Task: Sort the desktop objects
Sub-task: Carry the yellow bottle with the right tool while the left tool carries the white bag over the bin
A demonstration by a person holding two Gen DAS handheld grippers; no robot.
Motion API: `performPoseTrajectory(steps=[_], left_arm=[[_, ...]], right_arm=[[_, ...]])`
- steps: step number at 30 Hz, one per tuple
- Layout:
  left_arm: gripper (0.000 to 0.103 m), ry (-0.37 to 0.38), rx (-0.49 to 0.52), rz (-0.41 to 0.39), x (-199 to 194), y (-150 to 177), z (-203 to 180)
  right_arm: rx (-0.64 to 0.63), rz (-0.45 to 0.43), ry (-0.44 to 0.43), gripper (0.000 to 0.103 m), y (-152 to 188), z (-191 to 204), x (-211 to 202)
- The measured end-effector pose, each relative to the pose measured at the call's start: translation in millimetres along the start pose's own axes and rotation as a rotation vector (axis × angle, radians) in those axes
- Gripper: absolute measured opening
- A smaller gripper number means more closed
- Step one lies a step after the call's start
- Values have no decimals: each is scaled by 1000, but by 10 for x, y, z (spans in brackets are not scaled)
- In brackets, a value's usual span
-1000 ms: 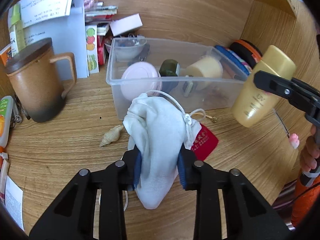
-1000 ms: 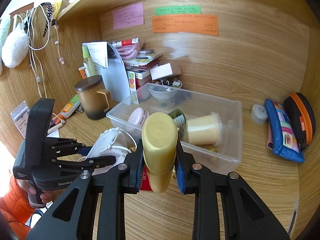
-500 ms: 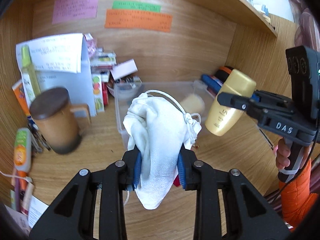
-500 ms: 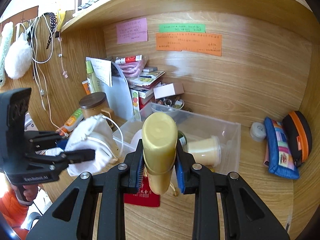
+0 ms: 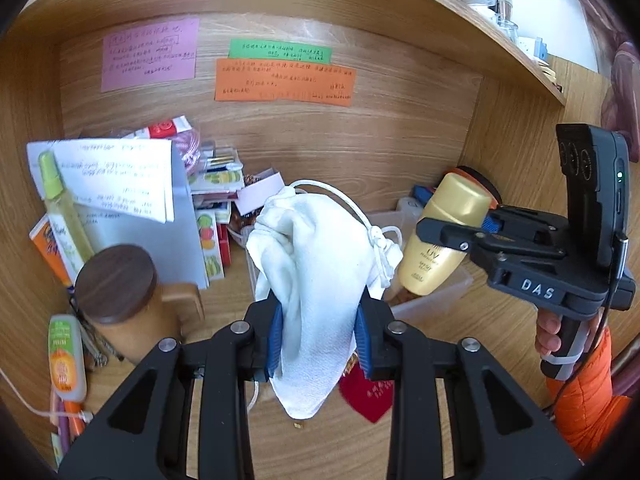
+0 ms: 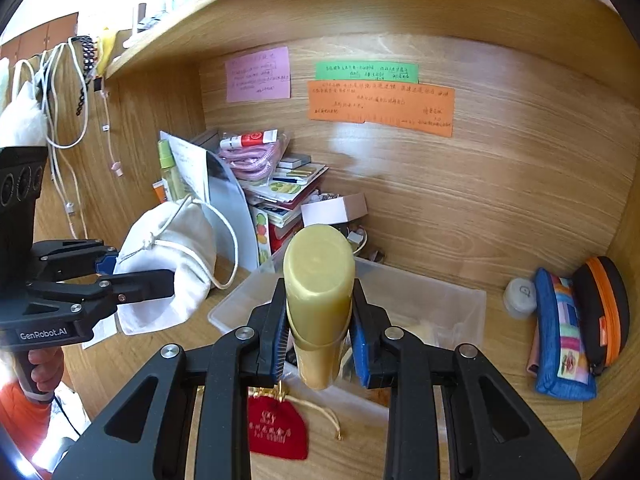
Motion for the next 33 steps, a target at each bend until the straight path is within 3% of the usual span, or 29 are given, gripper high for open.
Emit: performPoseTrajectory(steps=[16,28,33], left_arm=[[30,7,28,82,714,-313,134],[30,7,16,188,1347,-265,225],[30,-35,23,209,1504,-200,276]], right_arm=[[-1,60,38,24,-220,-237,595],[25,119,128,24,-203,-459,1002],[36,139,137,24,-138,-558,1110]])
Point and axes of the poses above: each gripper's, at about its wrist camera, not at the fingertips, and x roughly the way its jaws point, z to its left, y to its underside, the point moved 8 cm from there along x, roughly the way its jaws point, and after that the axes turned 6 degrees about z, right-handed, at the moved point
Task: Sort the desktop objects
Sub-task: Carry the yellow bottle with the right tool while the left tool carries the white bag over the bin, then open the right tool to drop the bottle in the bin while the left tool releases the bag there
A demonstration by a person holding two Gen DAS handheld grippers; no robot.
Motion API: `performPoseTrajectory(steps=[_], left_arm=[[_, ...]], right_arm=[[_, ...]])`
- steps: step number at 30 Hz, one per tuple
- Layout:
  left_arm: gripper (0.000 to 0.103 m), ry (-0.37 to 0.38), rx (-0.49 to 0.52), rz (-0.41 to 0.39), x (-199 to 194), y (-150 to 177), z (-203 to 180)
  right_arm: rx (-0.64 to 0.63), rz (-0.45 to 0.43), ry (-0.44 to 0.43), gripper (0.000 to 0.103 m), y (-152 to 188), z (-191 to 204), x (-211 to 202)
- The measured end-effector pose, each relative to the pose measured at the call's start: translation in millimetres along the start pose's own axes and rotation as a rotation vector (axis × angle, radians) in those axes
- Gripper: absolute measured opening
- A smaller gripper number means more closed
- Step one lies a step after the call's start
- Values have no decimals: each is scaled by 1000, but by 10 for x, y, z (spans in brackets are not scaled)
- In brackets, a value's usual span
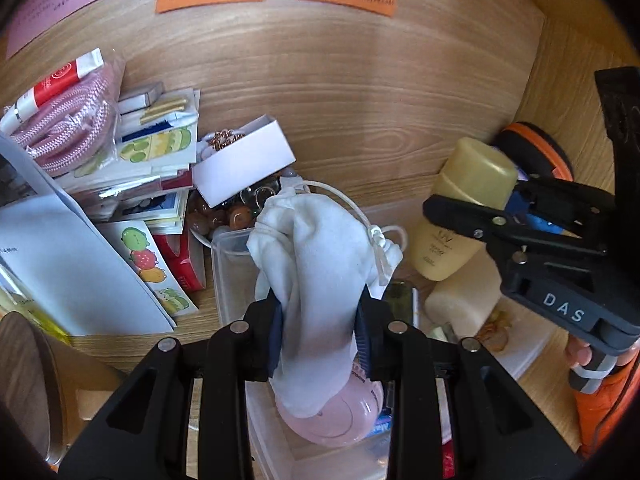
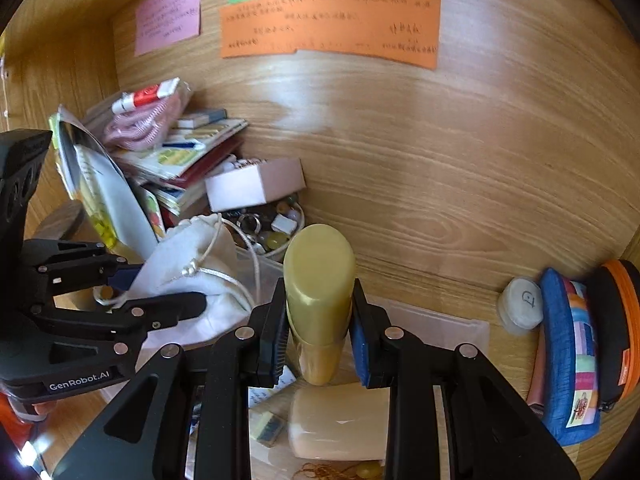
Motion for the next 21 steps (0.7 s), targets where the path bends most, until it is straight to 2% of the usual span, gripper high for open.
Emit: performPoseTrajectory(steps=[14,19,21], left_arm=[[32,-21,43,14,111,59,-81],[33,-20,58,24,181,60,-160],[35,-25,72,25,197,64,-188]], right_arm=[[-20,61,19,24,166,-44,180],[-32,110,26,24,246,-34,279],[-33,100,23,24,245,-33,257]])
Point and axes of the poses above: each gripper's, at about its wrist camera, not at the fingertips, and x roughly the way its jaws point, z to its left, y to its underside, the point moved 8 cm from there along x, roughly the way its jaws point, and after that the axes turned 6 degrees about z, right-handed, at the moved point
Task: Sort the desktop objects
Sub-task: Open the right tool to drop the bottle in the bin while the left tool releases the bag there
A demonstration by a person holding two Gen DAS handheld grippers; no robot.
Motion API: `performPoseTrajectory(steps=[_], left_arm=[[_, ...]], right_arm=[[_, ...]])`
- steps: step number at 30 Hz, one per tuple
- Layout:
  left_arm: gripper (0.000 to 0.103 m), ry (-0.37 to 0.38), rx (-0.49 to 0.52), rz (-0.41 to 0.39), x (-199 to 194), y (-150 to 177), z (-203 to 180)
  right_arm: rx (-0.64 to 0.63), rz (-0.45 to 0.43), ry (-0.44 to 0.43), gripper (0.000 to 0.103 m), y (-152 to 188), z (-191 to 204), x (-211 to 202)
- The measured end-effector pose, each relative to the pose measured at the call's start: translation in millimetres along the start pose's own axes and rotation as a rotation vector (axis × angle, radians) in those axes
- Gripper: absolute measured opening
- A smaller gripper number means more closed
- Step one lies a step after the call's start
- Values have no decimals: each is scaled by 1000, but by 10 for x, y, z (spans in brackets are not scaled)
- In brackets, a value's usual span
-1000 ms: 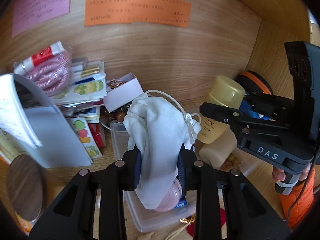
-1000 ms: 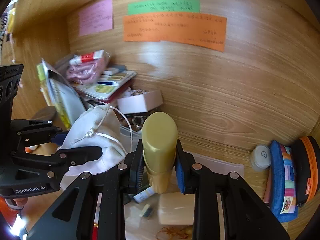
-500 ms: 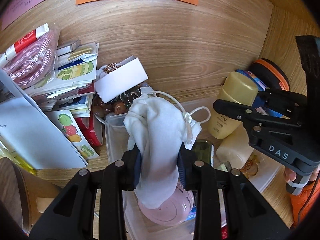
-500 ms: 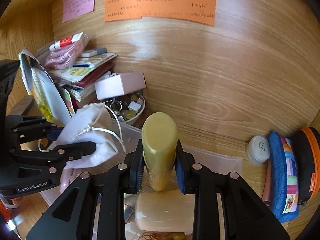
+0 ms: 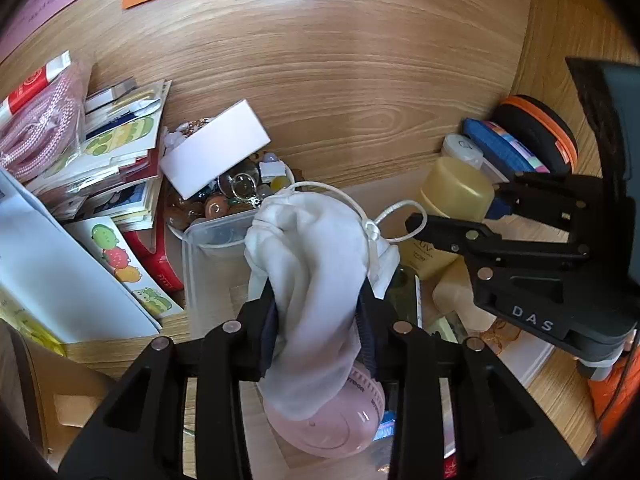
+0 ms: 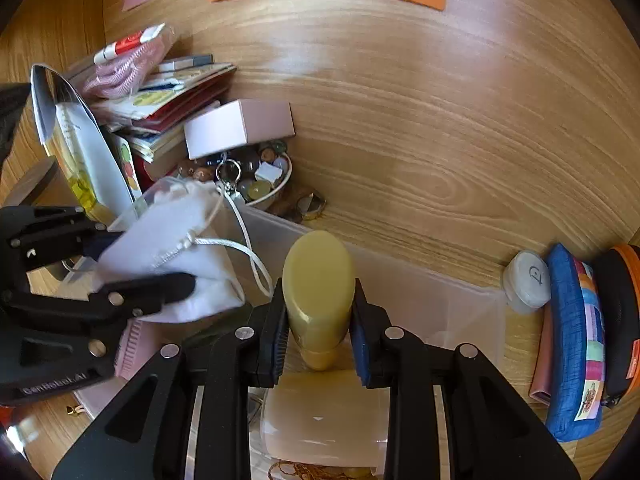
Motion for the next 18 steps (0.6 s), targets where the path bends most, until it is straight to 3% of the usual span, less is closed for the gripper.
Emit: performPoseTrajectory(steps=[4,12,13,15,18], left_arm=[[49,7,14,4,27,-24,-50],[59,12,22,6,15,-8,-109],[59,11,25,4,-7,5,-101],[60,12,28,-2,-38,14,-102],[68,-8,39,-18,-83,28,-97]], right_arm=[[-9,6,-2,24,27,17,-7],[1,6,-6,26,32,14,-48],[1,7,-9,28,18,11,-19],[10,0,-14,44,7,5,-41],[22,-35,-14,59,-28,1,-102]])
Point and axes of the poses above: each gripper's, at about its wrist camera, not at the fingertips, and x roughly the way its jaws point, z to its left, y to its underside, the point moved 8 cm from there along x, roughly the way its jaws point, and after that the axes turned 6 degrees about z, right-handed, at the moved point
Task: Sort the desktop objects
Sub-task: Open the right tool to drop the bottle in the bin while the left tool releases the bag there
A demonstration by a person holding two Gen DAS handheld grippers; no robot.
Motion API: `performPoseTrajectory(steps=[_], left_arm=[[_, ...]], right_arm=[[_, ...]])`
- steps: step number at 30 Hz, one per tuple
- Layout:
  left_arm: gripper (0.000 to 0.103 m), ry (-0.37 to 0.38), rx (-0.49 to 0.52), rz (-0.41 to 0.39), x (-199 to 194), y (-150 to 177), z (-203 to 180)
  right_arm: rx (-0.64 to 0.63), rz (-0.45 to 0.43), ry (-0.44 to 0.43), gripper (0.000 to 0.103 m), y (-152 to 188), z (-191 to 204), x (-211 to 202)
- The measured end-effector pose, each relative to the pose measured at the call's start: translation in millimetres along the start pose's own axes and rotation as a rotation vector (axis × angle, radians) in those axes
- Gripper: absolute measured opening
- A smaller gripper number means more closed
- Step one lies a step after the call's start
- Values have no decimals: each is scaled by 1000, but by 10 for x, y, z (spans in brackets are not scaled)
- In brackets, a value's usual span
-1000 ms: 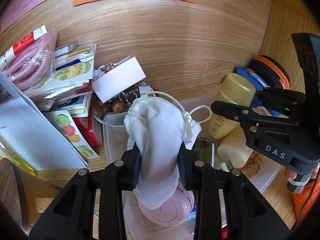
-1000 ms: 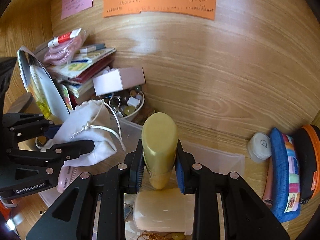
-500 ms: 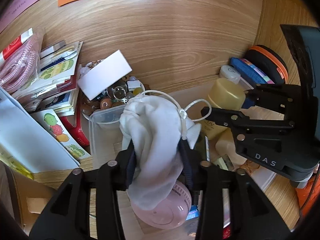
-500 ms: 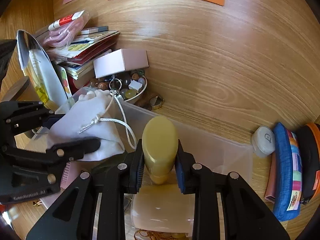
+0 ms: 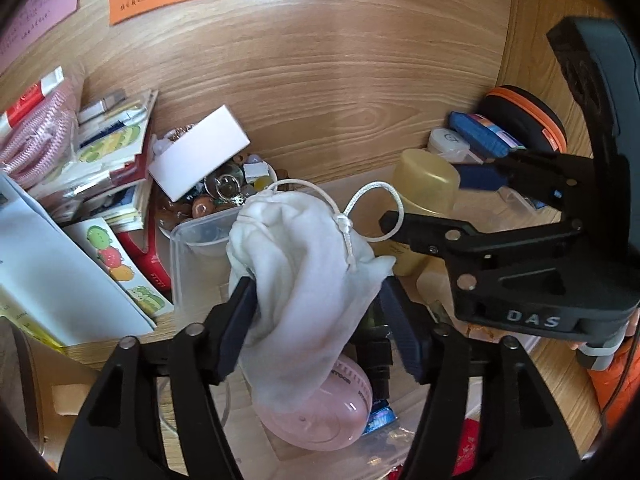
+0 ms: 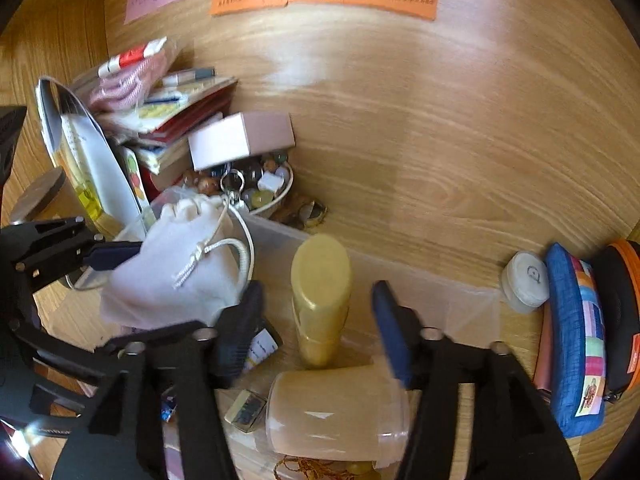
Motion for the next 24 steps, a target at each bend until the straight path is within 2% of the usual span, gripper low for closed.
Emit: performPoseTrajectory(steps=[4,6,10,13,16,22,24], left_arm=[[70,-15,5,-1,-1,26,16],[70,-21,7,-3,-6,24,21],[70,-24,17,-17,-48,1,11],[71,-26,20,-29,-112,-20,9],[73,-29,12,-46,-239,-58,16],[78,-26,-1,-102,-627,-72,15],[82,-39,-2,-121,-760,-57,24]], right_arm=[[0,-14,0,60,-15,17,-37],[-4,-16,14,65,-22,17,-39],[-12,-31,9,68,-54,5,-139],[-24,-80,31,76,-121,-9,-324],[-18,-128,48,82,-164,-39,-523],[6,-139,38,83,-86,-90,-819],[23,-148,33,83,-34,-108,-933]])
Point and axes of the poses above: each gripper's, at about its wrist camera, not at the fingertips, and x roughly the way its jaws point, z to its left, y to its underside, the point moved 8 cm from there along x, roughly the way its jaws point, and after that the axes turned 6 degrees about z, right-handed, at the moved point
